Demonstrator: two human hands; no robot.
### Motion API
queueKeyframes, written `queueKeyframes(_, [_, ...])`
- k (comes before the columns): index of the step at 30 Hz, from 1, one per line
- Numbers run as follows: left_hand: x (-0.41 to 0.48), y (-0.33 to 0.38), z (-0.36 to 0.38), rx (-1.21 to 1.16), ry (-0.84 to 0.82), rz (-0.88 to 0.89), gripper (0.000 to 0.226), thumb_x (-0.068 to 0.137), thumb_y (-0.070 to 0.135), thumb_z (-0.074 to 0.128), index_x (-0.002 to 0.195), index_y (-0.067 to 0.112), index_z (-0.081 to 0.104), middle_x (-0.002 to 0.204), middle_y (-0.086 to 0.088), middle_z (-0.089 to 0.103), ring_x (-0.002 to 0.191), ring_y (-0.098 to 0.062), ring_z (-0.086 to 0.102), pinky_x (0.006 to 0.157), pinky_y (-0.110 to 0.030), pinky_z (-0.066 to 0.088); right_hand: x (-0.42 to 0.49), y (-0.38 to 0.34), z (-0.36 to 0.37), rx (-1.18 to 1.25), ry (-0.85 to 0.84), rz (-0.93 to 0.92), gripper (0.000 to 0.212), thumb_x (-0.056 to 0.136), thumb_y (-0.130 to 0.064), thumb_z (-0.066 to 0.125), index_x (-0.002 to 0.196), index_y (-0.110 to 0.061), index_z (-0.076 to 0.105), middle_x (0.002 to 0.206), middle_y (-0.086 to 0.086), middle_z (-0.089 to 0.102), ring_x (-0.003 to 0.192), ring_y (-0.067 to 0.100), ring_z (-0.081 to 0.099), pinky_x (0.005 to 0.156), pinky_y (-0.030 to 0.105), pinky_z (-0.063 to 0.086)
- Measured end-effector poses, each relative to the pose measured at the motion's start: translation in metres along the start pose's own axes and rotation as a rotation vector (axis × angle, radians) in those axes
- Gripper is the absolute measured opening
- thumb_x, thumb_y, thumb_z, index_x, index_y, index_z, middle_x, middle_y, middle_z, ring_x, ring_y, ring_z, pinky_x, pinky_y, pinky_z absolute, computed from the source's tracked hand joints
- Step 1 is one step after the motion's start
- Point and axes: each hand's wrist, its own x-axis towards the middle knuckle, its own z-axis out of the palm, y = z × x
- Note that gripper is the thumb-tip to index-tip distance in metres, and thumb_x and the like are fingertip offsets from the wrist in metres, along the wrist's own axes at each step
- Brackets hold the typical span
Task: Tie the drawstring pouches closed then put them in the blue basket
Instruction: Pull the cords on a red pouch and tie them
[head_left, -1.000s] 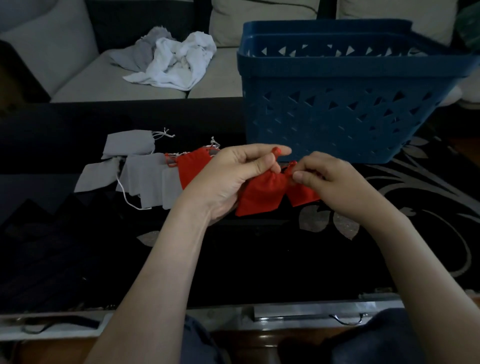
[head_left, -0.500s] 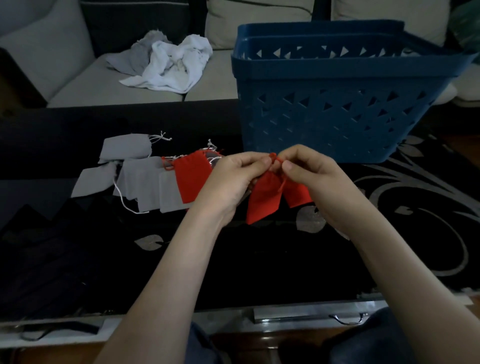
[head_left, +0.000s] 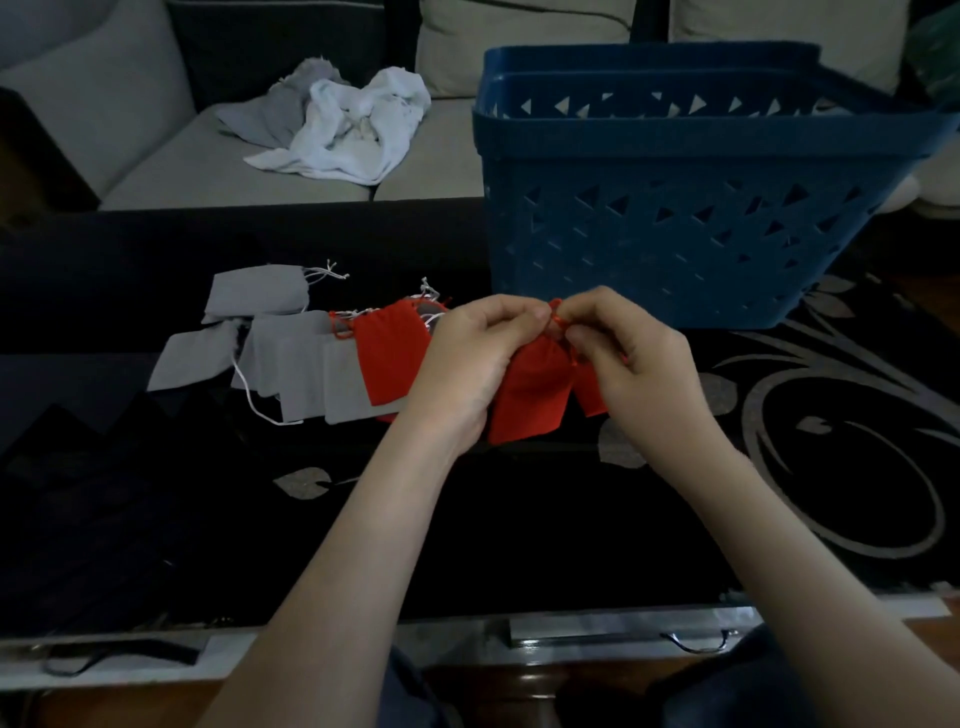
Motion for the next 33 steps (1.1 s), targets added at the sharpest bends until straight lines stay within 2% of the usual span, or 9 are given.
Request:
queueKeyframes(4, [-0.001, 0.000, 0.002, -0.036, 0.005, 0.019, 0.016, 0.089, 0.004, 0.059, 0.077, 0.010, 0.069, 0.069, -0.002, 0.068, 0.067, -0.014, 0.063, 0.073, -0.028, 0.049, -0.003, -0.003, 0.003, -0.016, 0.074, -0.017, 0.019, 0.090, -0.001, 0.055, 0.101, -0.016, 0.061, 0.088, -0.008, 0.067, 0.087, 0.002, 0.064, 0.078, 0.015, 0.047])
queueKeyframes(6, [-0.002, 0.000, 0.002, -0.044, 0.004, 0.027, 0.016, 0.089, 0.005, 0.060, 0.078, 0.010, 0.069, 0.068, -0.001, 0.068, 0.067, -0.013, 0.063, 0.073, -0.026, 0.049, -0.003, -0.006, 0.002, -0.016, 0.081, 0.004, 0.027, 0.090, -0.003, 0.057, 0.111, -0.021, 0.056, 0.084, -0.010, 0.068, 0.084, 0.002, 0.064, 0.077, 0.013, 0.046])
queueKeyframes(9, [-0.003, -0.001, 0.001, 0.000, -0.014, 0.051, 0.013, 0.089, 0.007, 0.061, 0.080, 0.011, 0.070, 0.069, 0.000, 0.068, 0.068, -0.011, 0.064, 0.071, -0.024, 0.049, -0.003, -0.006, 0.000, -0.005, 0.086, 0.056, 0.032, 0.089, -0.005, 0.060, 0.112, -0.024, 0.050, 0.079, -0.013, 0.068, 0.082, -0.002, 0.064, 0.075, 0.008, 0.043])
queueKeyframes(15, [-0.003, -0.003, -0.002, 0.385, -0.020, 0.192, 0.014, 0.091, 0.014, 0.061, 0.084, 0.019, 0.072, 0.077, 0.007, 0.070, 0.078, -0.008, 0.063, 0.077, -0.027, 0.047, -0.004, -0.003, 0.001, -0.017, 0.054, 0.114, 0.018, 0.088, -0.002, 0.061, 0.100, -0.015, 0.060, 0.077, -0.015, 0.066, 0.079, -0.007, 0.062, 0.070, 0.004, 0.040])
queueKeyframes(18, [-0.009, -0.001, 0.002, 0.665, -0.004, 0.285, 0.014, 0.093, 0.016, 0.057, 0.096, 0.016, 0.071, 0.088, 0.007, 0.070, 0.084, -0.006, 0.062, 0.077, -0.019, 0.044, -0.004, -0.001, 0.000, -0.029, 0.051, 0.132, 0.015, 0.087, 0.001, 0.060, 0.092, -0.013, 0.059, 0.076, -0.020, 0.063, 0.077, -0.014, 0.061, 0.068, 0.002, 0.041])
queueKeyframes(21, [-0.013, -0.002, 0.008, 0.765, 0.007, 0.324, 0.013, 0.089, 0.024, 0.064, 0.098, 0.016, 0.068, 0.091, 0.004, 0.066, 0.077, -0.001, 0.058, 0.069, -0.007, 0.040, -0.005, 0.001, 0.000, -0.081, 0.054, 0.119, 0.021, 0.085, 0.006, 0.055, 0.088, -0.014, 0.058, 0.078, -0.022, 0.064, 0.080, -0.007, 0.063, 0.069, 0.004, 0.043])
queueKeyframes(25, [-0.012, -0.005, 0.011, 0.731, 0.108, 0.372, 0.009, 0.088, 0.021, 0.064, 0.086, 0.013, 0.067, 0.081, 0.005, 0.066, 0.071, 0.002, 0.054, 0.066, -0.006, 0.036, -0.005, -0.001, 0.000, -0.085, 0.053, 0.102, 0.011, 0.087, 0.001, 0.058, 0.085, -0.009, 0.058, 0.077, -0.021, 0.064, 0.079, -0.003, 0.064, 0.067, 0.006, 0.045])
queueKeyframes(30, [-0.010, -0.003, 0.009, 0.596, 0.106, 0.287, 0.015, 0.091, 0.020, 0.060, 0.082, 0.011, 0.069, 0.069, 0.010, 0.063, 0.067, 0.003, 0.055, 0.065, -0.010, 0.038, -0.001, -0.004, -0.004, -0.040, -0.004, 0.143, 0.006, 0.088, -0.007, 0.062, 0.084, -0.011, 0.059, 0.078, -0.017, 0.068, 0.077, -0.007, 0.064, 0.067, 0.005, 0.043])
queueKeyframes(33, [-0.008, -0.004, 0.007, 0.473, 0.074, 0.195, 0.016, 0.092, 0.020, 0.060, 0.081, 0.013, 0.068, 0.068, 0.007, 0.065, 0.069, -0.005, 0.060, 0.073, -0.028, 0.046, 0.001, -0.004, -0.006, -0.016, -0.022, 0.174, 0.006, 0.091, -0.010, 0.059, 0.085, -0.010, 0.061, 0.074, -0.012, 0.070, 0.072, -0.001, 0.065, 0.066, 0.009, 0.045])
